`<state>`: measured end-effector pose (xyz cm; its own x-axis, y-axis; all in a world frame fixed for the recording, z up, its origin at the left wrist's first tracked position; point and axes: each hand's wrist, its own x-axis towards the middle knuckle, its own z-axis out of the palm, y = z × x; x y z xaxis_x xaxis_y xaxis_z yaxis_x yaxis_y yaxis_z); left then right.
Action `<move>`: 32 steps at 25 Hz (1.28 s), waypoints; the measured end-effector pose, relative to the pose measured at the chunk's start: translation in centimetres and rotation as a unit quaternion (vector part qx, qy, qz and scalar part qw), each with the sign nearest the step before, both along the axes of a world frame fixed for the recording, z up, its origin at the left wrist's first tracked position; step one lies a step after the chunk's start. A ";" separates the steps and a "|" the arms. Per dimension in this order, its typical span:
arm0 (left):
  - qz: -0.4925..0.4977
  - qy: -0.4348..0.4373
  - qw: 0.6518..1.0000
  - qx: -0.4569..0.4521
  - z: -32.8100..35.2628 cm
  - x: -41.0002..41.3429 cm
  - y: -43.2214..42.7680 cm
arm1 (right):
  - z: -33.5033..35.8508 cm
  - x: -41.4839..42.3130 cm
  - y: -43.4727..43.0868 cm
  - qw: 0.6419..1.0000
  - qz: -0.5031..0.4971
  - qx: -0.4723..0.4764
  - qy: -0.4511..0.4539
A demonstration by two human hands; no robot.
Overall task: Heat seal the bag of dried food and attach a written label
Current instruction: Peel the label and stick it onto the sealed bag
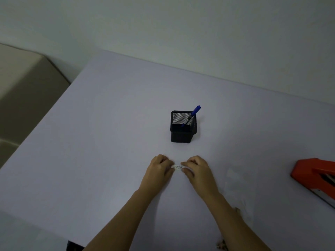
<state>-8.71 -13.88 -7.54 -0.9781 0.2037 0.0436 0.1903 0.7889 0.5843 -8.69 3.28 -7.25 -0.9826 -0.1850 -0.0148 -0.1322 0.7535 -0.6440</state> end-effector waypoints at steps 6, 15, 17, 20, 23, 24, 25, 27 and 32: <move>0.023 -0.123 0.988 0.092 2.8 -0.1 0.4 | 1.8 0.1 0.2 0.989 -0.053 -0.114 -0.077; 0.050 -0.201 0.894 0.397 16.1 0.8 5.0 | 14.9 3.5 5.2 0.846 -0.166 -0.473 -0.180; 0.031 -0.169 0.903 0.393 18.3 1.5 6.3 | 17.6 4.5 6.3 0.826 -0.168 -0.510 -0.170; -0.002 0.024 0.974 0.225 20.3 2.8 8.5 | 20.5 6.4 7.7 0.845 -0.167 -0.493 -0.122; -0.064 0.137 0.972 0.182 21.7 4.2 10.5 | 22.1 7.7 8.4 0.865 -0.157 -0.467 -0.094; -0.072 0.139 0.968 0.194 22.0 4.6 10.9 | 22.4 7.9 8.6 0.866 -0.155 -0.466 -0.091; -0.071 0.129 0.966 0.211 22.2 4.9 11.2 | 22.5 8.0 8.8 0.867 -0.155 -0.466 -0.089; -0.063 0.108 0.964 0.234 22.5 5.4 11.6 | 22.8 8.4 9.1 0.868 -0.151 -0.466 -0.086; -0.054 0.079 0.959 0.268 23.0 6.2 11.5 | 23.2 8.9 9.4 0.833 -0.154 -0.516 -0.127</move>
